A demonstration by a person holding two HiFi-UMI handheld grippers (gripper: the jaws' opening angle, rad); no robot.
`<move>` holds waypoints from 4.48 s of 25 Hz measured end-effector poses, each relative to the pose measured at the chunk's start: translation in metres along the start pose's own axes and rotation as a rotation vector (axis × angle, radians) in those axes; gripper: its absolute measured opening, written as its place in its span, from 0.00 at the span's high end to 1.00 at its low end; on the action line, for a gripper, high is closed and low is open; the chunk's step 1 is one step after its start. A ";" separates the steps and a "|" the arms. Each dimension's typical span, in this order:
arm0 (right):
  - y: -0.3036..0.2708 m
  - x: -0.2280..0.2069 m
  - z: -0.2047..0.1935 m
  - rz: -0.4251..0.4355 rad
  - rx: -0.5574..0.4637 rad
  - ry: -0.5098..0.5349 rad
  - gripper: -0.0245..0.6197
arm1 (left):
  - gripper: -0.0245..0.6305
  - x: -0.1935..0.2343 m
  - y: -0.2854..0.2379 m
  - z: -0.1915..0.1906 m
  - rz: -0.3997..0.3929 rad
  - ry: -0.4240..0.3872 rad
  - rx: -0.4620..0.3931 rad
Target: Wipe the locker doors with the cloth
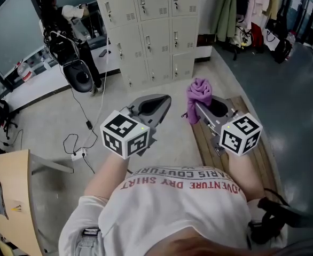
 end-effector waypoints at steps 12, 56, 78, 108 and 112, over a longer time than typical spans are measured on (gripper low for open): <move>-0.023 -0.028 0.008 0.033 -0.007 -0.029 0.84 | 0.96 0.024 -0.028 0.010 -0.067 0.025 0.008; -0.664 -0.404 0.084 0.067 -0.105 0.037 0.84 | 0.96 0.687 -0.300 0.059 0.098 -0.008 -0.031; -0.801 -0.537 0.113 0.088 -0.101 0.114 0.84 | 0.96 0.800 -0.404 0.058 0.189 0.037 -0.038; -0.947 -0.548 0.190 -0.033 -0.167 0.312 0.84 | 0.96 0.840 -0.413 0.049 0.254 0.071 -0.054; -0.945 -0.551 0.192 -0.035 -0.162 0.316 0.84 | 0.96 0.840 -0.411 0.051 0.254 0.069 -0.061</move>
Point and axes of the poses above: the fingertips, and each gripper's own axes: y backward along the fingers, x to its left, z out of its top, the point moved 10 cm from there along y, backward along the fingers, and after that the axes turned 5 degrees about -x, right-handed, at the moved point
